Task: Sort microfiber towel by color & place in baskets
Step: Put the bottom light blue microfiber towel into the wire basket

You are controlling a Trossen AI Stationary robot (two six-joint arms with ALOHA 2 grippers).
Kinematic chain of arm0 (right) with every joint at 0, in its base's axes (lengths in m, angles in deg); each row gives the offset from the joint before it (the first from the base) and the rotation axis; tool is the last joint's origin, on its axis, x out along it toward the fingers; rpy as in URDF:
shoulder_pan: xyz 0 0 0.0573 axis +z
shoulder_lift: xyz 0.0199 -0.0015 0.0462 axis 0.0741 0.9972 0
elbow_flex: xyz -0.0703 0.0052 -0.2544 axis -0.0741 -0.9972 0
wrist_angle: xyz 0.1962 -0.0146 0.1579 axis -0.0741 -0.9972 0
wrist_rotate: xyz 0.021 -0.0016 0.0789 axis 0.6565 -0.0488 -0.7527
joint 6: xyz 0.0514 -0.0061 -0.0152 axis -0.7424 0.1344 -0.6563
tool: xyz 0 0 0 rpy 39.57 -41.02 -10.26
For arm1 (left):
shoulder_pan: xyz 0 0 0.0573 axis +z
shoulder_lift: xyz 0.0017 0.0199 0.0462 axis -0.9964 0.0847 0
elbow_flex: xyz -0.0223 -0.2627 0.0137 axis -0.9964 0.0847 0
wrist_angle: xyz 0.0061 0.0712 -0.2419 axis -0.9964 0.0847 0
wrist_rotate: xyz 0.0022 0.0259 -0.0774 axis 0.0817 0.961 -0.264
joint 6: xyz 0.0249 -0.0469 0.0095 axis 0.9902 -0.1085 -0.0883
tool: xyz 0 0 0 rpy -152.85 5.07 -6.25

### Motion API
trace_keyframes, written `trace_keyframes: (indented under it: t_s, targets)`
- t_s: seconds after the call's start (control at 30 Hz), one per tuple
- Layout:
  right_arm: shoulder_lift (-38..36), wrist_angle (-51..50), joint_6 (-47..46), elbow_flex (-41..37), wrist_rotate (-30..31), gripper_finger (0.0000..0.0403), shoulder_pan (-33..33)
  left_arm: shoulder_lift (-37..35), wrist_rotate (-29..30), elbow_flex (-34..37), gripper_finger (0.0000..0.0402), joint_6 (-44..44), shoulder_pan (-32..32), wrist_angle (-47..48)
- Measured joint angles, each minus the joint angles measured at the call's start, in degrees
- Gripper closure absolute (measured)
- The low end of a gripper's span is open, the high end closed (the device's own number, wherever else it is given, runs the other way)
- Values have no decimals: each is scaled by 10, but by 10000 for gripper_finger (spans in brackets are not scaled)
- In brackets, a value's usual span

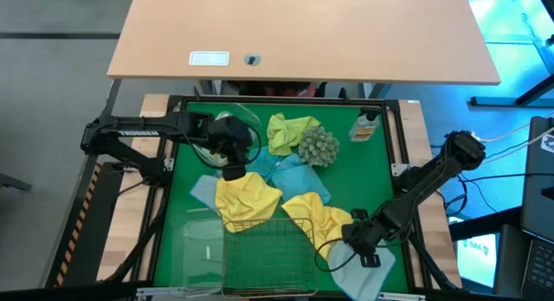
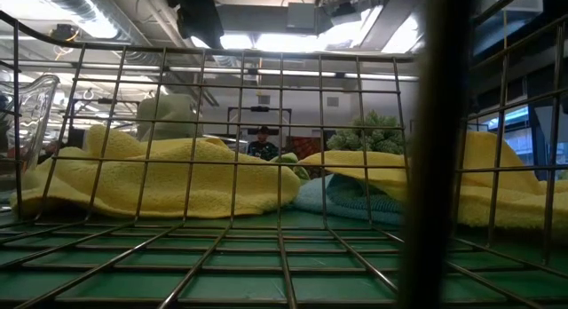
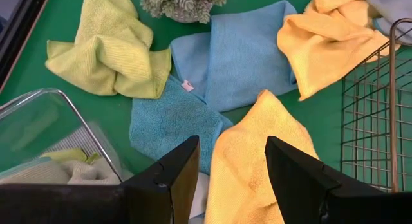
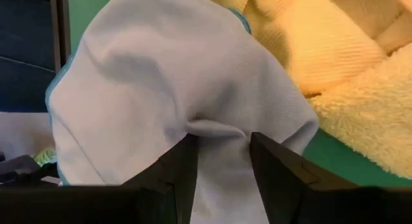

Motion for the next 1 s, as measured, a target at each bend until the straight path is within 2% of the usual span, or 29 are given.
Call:
trace_keyframes:
  t_s: [0.13, 0.37, 0.53, 0.73, 1.0]
  targets:
    - [0, 0, 1, 0, -2, 299, 0, 0, 0, 0, 230, 0, 0, 0]
    - [0, 0, 5, 0, -2, 394, 0, 0, 0, 0, 230, 0, 0, 0]
    - [-7, 0, 5, 0, -13, 383, 0, 0, 0, 0, 230, 0, 0, 0]
    - [-42, -4, 6, 11, -16, 396, 0, 0, 0, 0, 230, 0, 0, 0]
    - [-105, -56, 21, 68, 50, 398, 0, 0, 0, 0, 230, 0, 0, 0]
